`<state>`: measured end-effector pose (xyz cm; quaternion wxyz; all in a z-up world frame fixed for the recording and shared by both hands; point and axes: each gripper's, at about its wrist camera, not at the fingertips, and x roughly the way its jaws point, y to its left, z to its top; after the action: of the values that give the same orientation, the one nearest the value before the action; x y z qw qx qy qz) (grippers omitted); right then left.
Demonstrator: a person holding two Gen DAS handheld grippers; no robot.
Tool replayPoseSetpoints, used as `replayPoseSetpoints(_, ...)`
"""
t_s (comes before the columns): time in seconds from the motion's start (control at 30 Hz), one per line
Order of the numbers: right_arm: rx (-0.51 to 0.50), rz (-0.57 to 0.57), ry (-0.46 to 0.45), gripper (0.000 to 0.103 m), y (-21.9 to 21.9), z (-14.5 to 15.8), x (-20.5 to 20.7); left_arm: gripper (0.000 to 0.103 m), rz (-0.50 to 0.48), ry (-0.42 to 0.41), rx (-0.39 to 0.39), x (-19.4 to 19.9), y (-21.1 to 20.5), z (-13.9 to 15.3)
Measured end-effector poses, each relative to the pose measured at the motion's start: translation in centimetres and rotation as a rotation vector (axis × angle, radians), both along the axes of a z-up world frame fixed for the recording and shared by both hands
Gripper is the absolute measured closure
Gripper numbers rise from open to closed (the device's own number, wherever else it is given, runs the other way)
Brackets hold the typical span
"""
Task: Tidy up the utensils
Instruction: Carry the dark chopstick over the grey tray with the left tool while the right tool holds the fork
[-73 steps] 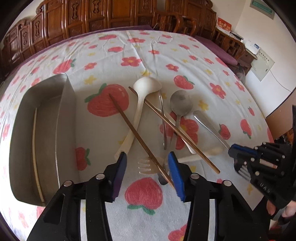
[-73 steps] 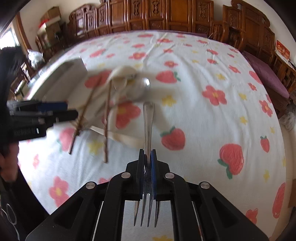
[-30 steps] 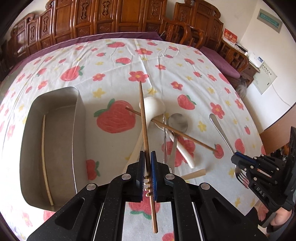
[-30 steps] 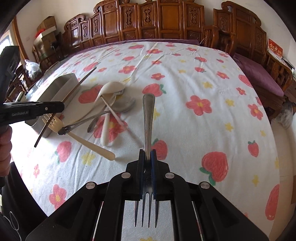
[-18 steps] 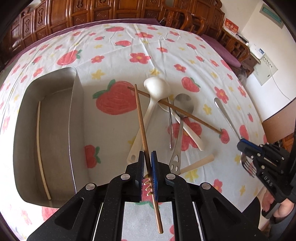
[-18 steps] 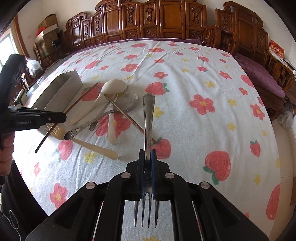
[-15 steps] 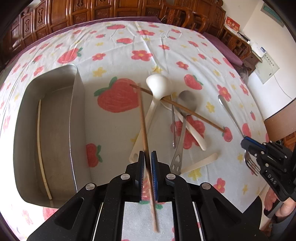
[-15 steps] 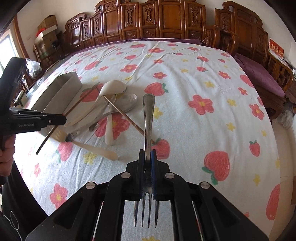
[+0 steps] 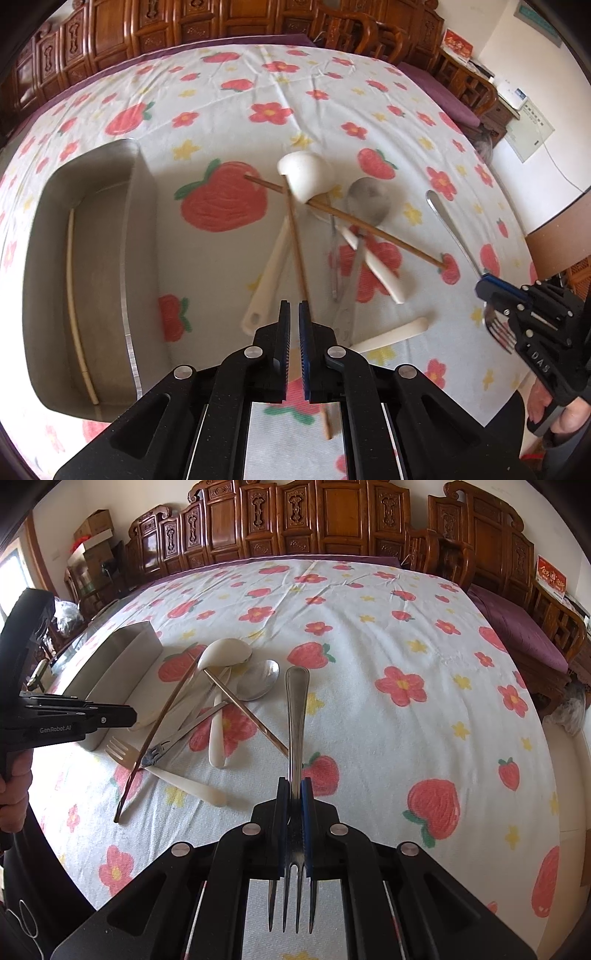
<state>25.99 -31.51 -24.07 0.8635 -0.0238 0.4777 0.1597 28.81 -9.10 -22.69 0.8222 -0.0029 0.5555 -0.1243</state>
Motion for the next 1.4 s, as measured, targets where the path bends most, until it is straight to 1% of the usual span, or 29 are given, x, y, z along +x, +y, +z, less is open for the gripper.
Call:
replayPoseSetpoints(0.03, 0.0, 0.0, 0.001, 0.095, 0.0, 0.0, 0.0, 0.097, -0.001, 0.003, 0.005, 0.1, -0.3, -0.2)
replayPoseSetpoints(0.13, 0.003, 0.002, 0.0, 0.095, 0.1, 0.0, -0.1, 0.083, -0.006, 0.012, 0.03, 0.5, -1.2, -0.8)
replayPoseSetpoints(0.2, 0.003, 0.001, 0.0, 0.095, 0.1, 0.0, 0.0, 0.082, -0.01, 0.02, 0.039, 0.7, -1.6, -1.3)
replayPoseSetpoints(0.33, 0.006, 0.0, 0.003, 0.095, 0.1, -0.2, 0.0, 0.083, -0.004, 0.035, 0.064, 0.9, -1.8, -2.3)
replayPoseSetpoints(0.37, 0.006, 0.0, 0.004, 0.095, 0.1, -0.2, 0.1, 0.092, -0.003, 0.038, 0.065, 0.8, -1.7, -2.5)
replayPoseSetpoints(0.4, 0.005, -0.001, 0.005, 0.095, 0.1, -0.2, 0.1, 0.097, -0.002, 0.042, 0.064, 0.9, -1.7, -2.6)
replayPoseSetpoints(0.47, 0.006, -0.001, 0.005, 0.095, 0.0, -0.2, 0.1, 0.098, 0.007, 0.031, 0.058, 0.7, -1.4, -2.5)
replayPoseSetpoints(0.53, 0.005, -0.002, 0.004, 0.095, -0.1, -0.3, 0.1, 0.099, 0.011, 0.015, 0.049, 0.4, -1.1, -2.1)
replayPoseSetpoints(0.7, 0.002, -0.005, 0.006, 0.095, -0.2, -0.4, 0.3, 0.099, 0.012, -0.042, 0.032, -0.3, -0.3, 0.4)
replayPoseSetpoints(0.8, 0.001, -0.004, 0.003, 0.095, -0.2, -0.4, 0.2, 0.099, 0.015, -0.062, 0.024, -0.3, 0.1, 1.7)
replayPoseSetpoints(1.03, 0.027, 0.008, -0.028, 0.095, 0.2, 1.0, -0.2, 0.099, 0.017, -0.088, 0.05, -0.5, 1.6, 3.1)
replayPoseSetpoints(1.23, 0.052, 0.038, -0.056, 0.095, 1.5, 2.8, -0.8, 0.099, 0.047, -0.1, 0.051, -0.5, 4.6, 4.0)
replayPoseSetpoints(1.4, 0.069, 0.073, -0.085, 0.095, 3.6, 4.5, -1.4, 0.099, 0.086, -0.118, 0.054, -0.2, 7.9, 5.1)
